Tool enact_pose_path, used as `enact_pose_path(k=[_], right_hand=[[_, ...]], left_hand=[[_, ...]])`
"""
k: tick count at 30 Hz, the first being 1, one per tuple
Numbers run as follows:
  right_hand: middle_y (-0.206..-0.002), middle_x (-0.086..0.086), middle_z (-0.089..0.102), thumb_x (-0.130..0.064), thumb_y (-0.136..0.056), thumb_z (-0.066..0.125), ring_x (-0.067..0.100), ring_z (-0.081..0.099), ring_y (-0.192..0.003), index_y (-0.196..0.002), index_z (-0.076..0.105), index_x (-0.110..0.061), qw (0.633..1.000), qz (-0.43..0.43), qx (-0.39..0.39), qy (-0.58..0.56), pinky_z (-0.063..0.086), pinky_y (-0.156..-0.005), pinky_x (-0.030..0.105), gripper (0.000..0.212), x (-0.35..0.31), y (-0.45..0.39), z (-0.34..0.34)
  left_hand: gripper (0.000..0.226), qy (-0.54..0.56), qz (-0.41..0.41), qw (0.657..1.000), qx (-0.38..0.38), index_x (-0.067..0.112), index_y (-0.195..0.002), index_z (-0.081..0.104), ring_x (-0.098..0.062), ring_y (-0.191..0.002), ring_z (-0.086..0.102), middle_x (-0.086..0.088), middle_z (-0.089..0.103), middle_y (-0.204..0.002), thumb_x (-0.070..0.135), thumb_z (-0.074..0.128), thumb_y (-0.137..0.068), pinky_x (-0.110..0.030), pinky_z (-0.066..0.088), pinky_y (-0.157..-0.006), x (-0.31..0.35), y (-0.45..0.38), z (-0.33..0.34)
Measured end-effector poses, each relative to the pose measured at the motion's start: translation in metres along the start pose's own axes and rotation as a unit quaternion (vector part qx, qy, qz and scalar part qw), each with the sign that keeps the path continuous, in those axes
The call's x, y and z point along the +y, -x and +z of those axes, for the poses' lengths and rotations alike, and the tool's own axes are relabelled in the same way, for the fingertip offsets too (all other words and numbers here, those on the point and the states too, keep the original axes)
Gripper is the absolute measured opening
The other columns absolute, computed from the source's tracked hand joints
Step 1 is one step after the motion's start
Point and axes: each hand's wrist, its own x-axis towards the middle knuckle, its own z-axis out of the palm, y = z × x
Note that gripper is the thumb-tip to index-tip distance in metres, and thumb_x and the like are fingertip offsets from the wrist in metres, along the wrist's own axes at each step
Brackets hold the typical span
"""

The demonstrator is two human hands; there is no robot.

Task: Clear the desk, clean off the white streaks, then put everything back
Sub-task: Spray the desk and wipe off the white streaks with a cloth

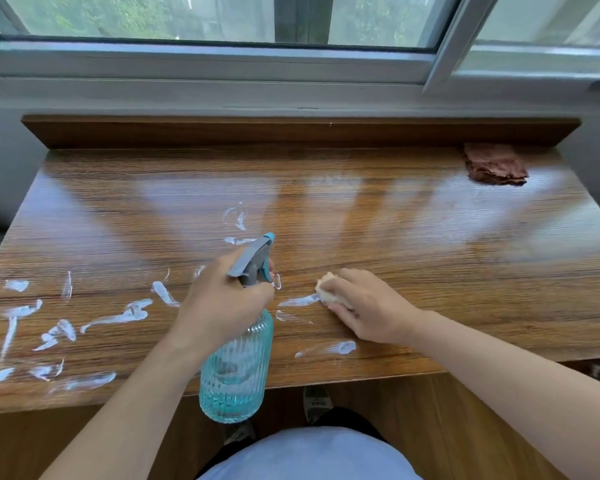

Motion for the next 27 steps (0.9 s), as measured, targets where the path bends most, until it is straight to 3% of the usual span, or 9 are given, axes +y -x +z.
enact_pose_path(k=[3, 7, 9, 12, 15, 18, 21, 24, 27], right_hand=[[-0.103, -0.008, 0.057, -0.025, -0.101, 0.059, 0.006, 0.048, -0.089, -0.120, 0.063, -0.012, 0.997, 0.055, 0.046, -0.012, 0.046, -0.083, 0.025, 0.024, 0.015, 0.001, -0.010], [-0.108, 0.005, 0.060, -0.028, -0.099, 0.060, 0.026, 0.056, -0.097, -0.134, 0.059, -0.010, 0.971, 0.205, 0.118, 0.024, 0.051, -0.085, 0.046, 0.039, 0.049, -0.003, -0.008], [-0.106, 0.003, 0.059, -0.027, -0.099, 0.060, 0.023, 0.053, -0.093, -0.132, 0.061, -0.013, 0.973, 0.192, 0.117, 0.043, 0.050, -0.083, 0.045, 0.036, 0.032, 0.002, 0.005], [-0.109, -0.004, 0.058, -0.028, -0.100, 0.057, 0.017, 0.050, -0.095, -0.133, 0.060, -0.020, 0.993, 0.103, 0.063, 0.015, 0.046, -0.085, 0.034, 0.034, -0.012, 0.021, 0.017], [-0.104, -0.009, 0.054, -0.028, -0.102, 0.058, 0.012, 0.047, -0.091, -0.134, 0.061, -0.022, 0.998, 0.060, 0.021, 0.004, 0.041, -0.082, 0.027, 0.033, -0.018, 0.024, 0.011], [-0.103, -0.005, 0.055, -0.024, -0.100, 0.061, 0.014, 0.050, -0.092, -0.130, 0.064, -0.014, 0.984, 0.139, 0.108, 0.024, 0.049, -0.082, 0.035, 0.032, 0.010, 0.004, 0.003], [-0.098, 0.006, 0.056, -0.020, -0.098, 0.061, 0.027, 0.053, -0.089, -0.129, 0.065, -0.014, 0.960, 0.231, 0.153, 0.048, 0.052, -0.077, 0.050, 0.032, 0.027, -0.009, 0.007], [-0.102, 0.002, 0.057, -0.022, -0.098, 0.061, 0.023, 0.053, -0.093, -0.129, 0.065, -0.018, 0.966, 0.213, 0.136, 0.046, 0.050, -0.080, 0.039, 0.031, -0.004, 0.005, 0.022], [-0.099, -0.007, 0.052, -0.021, -0.099, 0.062, 0.013, 0.047, -0.087, -0.132, 0.063, -0.020, 0.987, 0.141, 0.073, 0.019, 0.038, -0.076, 0.023, 0.033, -0.051, 0.033, 0.031]], left_hand=[[0.012, 0.009, 0.010, 1.000, -0.013, 0.017, -0.095, 0.064, -0.017, -0.054, 0.034, 0.008, 0.040, -0.058, 0.010, 0.057, -0.087, -0.036, 0.035, -0.055, 0.001, 0.003, 0.002], [0.018, 0.013, 0.021, 1.000, -0.018, 0.024, -0.094, 0.066, -0.014, -0.050, 0.037, 0.006, 0.050, -0.062, 0.010, 0.056, -0.086, -0.034, 0.039, -0.053, 0.002, 0.005, 0.000], [0.018, 0.011, 0.023, 0.999, -0.022, 0.024, -0.094, 0.067, -0.012, -0.050, 0.038, 0.007, 0.050, -0.061, 0.011, 0.057, -0.087, -0.033, 0.039, -0.052, 0.001, 0.007, 0.000], [0.017, 0.011, 0.026, 0.999, -0.029, 0.023, -0.094, 0.067, -0.013, -0.052, 0.038, 0.002, 0.049, -0.064, 0.010, 0.057, -0.087, -0.032, 0.038, -0.051, -0.002, 0.009, -0.001], [0.009, 0.002, 0.027, 0.999, -0.034, 0.015, -0.089, 0.058, -0.018, -0.056, 0.033, 0.000, 0.037, -0.064, 0.007, 0.056, -0.085, -0.034, 0.034, -0.051, -0.005, 0.012, -0.001], [0.032, -0.007, 0.033, 0.999, -0.034, 0.024, -0.067, 0.038, -0.018, -0.055, 0.030, 0.008, 0.028, -0.057, 0.007, 0.057, -0.084, -0.034, 0.032, -0.053, -0.008, 0.014, -0.002], [0.038, -0.004, 0.035, 0.999, -0.038, 0.028, -0.060, 0.038, -0.018, -0.057, 0.031, 0.009, 0.029, -0.056, 0.006, 0.058, -0.084, -0.035, 0.033, -0.054, -0.010, 0.017, -0.005], [0.033, -0.005, 0.047, 0.997, -0.057, 0.027, -0.063, 0.039, -0.017, -0.058, 0.031, 0.007, 0.029, -0.059, 0.006, 0.056, -0.082, -0.036, 0.034, -0.053, -0.013, 0.022, -0.008], [0.012, -0.005, 0.057, 0.994, -0.098, 0.019, -0.077, 0.050, -0.019, -0.059, 0.035, -0.004, 0.037, -0.063, 0.009, 0.056, -0.081, -0.037, 0.038, -0.053, -0.020, 0.025, -0.010]])
